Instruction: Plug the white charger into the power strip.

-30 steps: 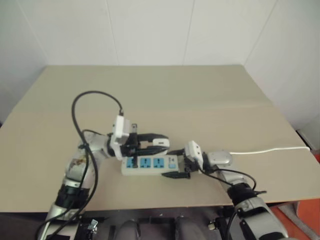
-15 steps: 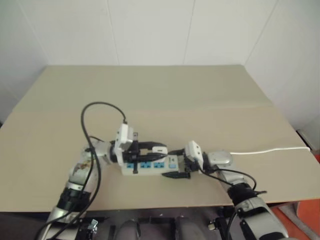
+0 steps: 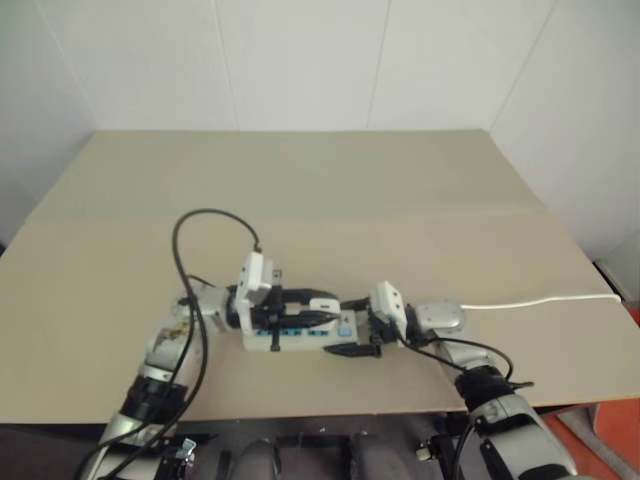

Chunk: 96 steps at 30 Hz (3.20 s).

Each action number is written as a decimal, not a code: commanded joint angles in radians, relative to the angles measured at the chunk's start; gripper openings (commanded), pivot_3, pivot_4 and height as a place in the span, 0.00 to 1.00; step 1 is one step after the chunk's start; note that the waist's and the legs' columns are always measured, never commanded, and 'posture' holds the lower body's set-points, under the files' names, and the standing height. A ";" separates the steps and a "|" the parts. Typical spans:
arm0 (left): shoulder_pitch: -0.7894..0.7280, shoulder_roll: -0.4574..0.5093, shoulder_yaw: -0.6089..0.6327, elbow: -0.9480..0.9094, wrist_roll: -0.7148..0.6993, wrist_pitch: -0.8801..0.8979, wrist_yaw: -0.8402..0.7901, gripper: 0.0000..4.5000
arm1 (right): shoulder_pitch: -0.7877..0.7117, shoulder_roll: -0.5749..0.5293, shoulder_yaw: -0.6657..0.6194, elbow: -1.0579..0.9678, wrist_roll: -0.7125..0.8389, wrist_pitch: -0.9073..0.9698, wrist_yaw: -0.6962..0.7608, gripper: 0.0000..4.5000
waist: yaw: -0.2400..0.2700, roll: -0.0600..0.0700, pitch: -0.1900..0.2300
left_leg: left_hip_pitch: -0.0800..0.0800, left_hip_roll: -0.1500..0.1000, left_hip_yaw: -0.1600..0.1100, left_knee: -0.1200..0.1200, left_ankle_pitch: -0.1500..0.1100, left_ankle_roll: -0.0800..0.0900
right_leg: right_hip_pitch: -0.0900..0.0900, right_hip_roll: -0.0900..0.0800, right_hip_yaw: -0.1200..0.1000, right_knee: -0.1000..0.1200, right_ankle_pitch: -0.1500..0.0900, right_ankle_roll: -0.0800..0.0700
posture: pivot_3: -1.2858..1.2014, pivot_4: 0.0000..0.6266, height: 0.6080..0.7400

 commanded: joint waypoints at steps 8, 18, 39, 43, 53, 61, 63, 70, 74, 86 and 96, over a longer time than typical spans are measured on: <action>-0.012 -0.007 -0.005 0.018 0.016 -0.041 -0.015 0.23 | 0.032 -0.026 0.042 0.006 -0.053 0.021 0.007 0.77 | 0.001 0.000 0.000 | 0.000 0.000 0.000 -0.001 0.000 0.000 | 0.000 0.000 0.000 -0.001 0.000 0.000 | 0.52 0.24 1.00; -0.009 -0.019 -0.010 0.034 0.028 -0.048 -0.017 0.23 | 0.037 -0.026 0.042 -0.006 -0.051 0.028 0.002 0.77 | 0.002 0.000 0.000 | -0.001 0.000 0.000 -0.002 0.000 0.000 | 0.000 0.000 0.000 -0.003 0.000 0.000 | 0.52 0.24 1.00; -0.017 -0.018 -0.025 0.085 0.058 -0.067 -0.039 0.23 | 0.044 -0.022 0.036 -0.026 -0.046 0.044 -0.014 0.77 | 0.002 0.000 0.000 | 0.000 0.001 0.000 -0.005 0.000 0.000 | 0.000 0.000 0.000 -0.005 0.000 0.000 | 0.52 0.24 1.00; -0.020 -0.012 -0.020 0.102 0.062 -0.075 -0.050 0.23 | 0.045 -0.023 0.038 -0.026 -0.047 0.045 -0.014 0.77 | 0.002 0.000 0.000 | 0.000 0.001 0.000 -0.006 0.000 0.000 | 0.000 0.001 0.000 -0.006 0.000 0.000 | 0.52 0.24 1.00; -0.018 0.024 -0.012 0.166 0.087 -0.077 -0.072 0.23 | 0.046 -0.027 0.039 -0.033 -0.042 0.052 -0.017 0.77 | -0.001 0.000 0.000 | 0.000 0.002 0.000 -0.007 0.000 0.000 | -0.001 0.002 0.000 -0.006 0.000 0.000 | 0.52 0.24 1.00; 0.023 0.079 -0.019 0.264 0.137 -0.198 -0.108 0.23 | 0.038 -0.031 0.045 -0.029 -0.038 0.057 -0.018 0.77 | -0.010 0.002 -0.001 | 0.001 0.003 0.000 -0.008 0.000 0.000 | 0.000 0.003 0.000 -0.006 0.000 0.000 | 0.52 0.24 1.00; 0.031 0.088 -0.021 0.303 0.154 -0.230 -0.102 0.23 | 0.035 -0.031 0.047 -0.027 -0.038 0.057 -0.018 0.77 | -0.014 0.003 -0.002 | 0.001 0.003 0.000 -0.008 0.000 0.000 | 0.000 0.003 0.000 -0.006 0.000 0.000 | 0.52 0.24 1.00; 0.033 0.100 -0.039 0.357 0.166 -0.262 -0.080 0.23 | 0.034 -0.037 0.055 -0.031 -0.031 0.061 -0.019 0.77 | -0.017 0.014 -0.012 | 0.003 0.003 0.001 -0.008 0.000 0.001 | 0.001 0.004 0.001 -0.006 0.000 0.000 | 0.52 0.24 1.00; 0.041 0.094 -0.041 0.331 0.157 -0.243 -0.066 0.23 | 0.033 -0.038 0.057 -0.031 -0.031 0.062 -0.019 0.77 | -0.016 0.015 -0.013 | 0.004 0.003 0.001 -0.008 0.000 0.001 | 0.002 0.004 0.001 -0.006 -0.002 0.003 | 0.52 0.24 1.00; -0.001 0.117 -0.017 0.251 0.135 -0.165 -0.040 0.77 | 0.021 -0.026 0.056 -0.012 -0.030 0.055 -0.022 0.77 | -0.010 0.016 -0.013 | 0.004 0.002 0.001 -0.009 -0.001 0.001 | 0.002 0.004 0.002 -0.007 -0.003 0.004 | 0.52 0.24 1.00; -0.050 0.233 0.099 0.172 0.094 -0.114 -0.044 0.99 | 0.036 -0.018 0.058 -0.028 -0.029 0.055 -0.024 0.77 | -0.013 0.015 -0.012 | -0.001 0.003 0.000 -0.009 -0.001 0.001 | -0.001 0.004 0.001 -0.010 0.000 -0.001 | 0.52 0.24 1.00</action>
